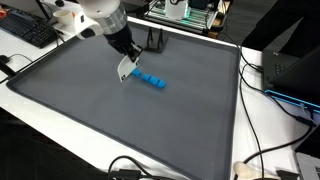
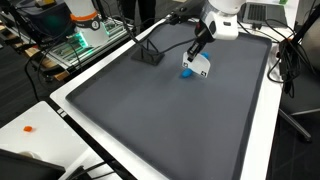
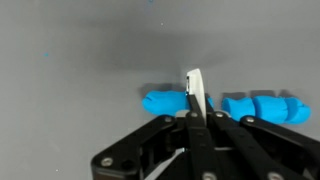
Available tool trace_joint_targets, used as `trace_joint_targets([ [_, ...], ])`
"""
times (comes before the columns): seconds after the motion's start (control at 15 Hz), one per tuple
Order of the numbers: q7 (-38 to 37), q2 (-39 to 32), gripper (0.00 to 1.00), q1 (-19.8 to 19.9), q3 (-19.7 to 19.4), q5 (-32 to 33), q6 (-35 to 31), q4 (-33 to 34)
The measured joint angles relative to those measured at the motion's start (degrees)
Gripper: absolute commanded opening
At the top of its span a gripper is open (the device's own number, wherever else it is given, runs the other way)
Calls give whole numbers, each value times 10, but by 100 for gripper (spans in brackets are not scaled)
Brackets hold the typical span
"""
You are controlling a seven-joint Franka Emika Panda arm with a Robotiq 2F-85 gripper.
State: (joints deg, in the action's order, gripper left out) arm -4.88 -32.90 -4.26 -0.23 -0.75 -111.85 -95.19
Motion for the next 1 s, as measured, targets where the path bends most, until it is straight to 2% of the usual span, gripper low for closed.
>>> trace_joint_targets([
  [1.0, 0, -13, 1, 0, 0, 0, 6, 1],
])
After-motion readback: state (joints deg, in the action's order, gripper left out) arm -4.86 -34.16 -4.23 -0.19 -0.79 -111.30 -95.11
